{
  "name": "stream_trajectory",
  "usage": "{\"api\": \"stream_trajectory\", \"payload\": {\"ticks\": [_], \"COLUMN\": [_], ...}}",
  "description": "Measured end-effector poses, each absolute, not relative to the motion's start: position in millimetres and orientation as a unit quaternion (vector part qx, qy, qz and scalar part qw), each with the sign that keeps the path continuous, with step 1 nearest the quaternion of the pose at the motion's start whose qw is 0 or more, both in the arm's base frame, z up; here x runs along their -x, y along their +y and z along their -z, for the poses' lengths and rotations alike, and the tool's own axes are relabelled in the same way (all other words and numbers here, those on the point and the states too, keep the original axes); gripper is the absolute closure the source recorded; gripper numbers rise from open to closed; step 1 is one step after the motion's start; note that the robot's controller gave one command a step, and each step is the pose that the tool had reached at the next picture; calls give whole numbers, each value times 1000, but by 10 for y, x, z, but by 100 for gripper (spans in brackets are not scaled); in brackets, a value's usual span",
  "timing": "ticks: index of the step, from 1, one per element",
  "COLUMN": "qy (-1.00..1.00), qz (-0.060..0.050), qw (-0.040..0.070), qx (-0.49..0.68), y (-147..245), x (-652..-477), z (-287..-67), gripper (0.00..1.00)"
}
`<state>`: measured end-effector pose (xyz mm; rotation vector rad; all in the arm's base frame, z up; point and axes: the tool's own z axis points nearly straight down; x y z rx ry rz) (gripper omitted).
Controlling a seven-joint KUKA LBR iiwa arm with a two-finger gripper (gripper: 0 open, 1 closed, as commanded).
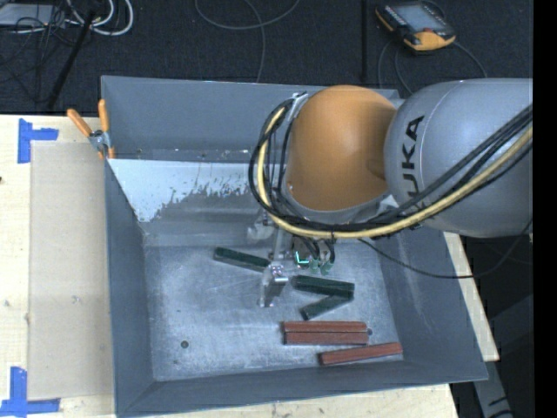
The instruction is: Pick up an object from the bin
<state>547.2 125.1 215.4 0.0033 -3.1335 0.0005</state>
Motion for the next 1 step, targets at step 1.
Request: {"api": "stream_trajectory", "payload": {"ticks": [1], "qy": [-1000], "qz": [0], "qw": [1], "qx": [1], "y": [1244], "x": [-5489], "z": [-2188], "gripper": [0]}}
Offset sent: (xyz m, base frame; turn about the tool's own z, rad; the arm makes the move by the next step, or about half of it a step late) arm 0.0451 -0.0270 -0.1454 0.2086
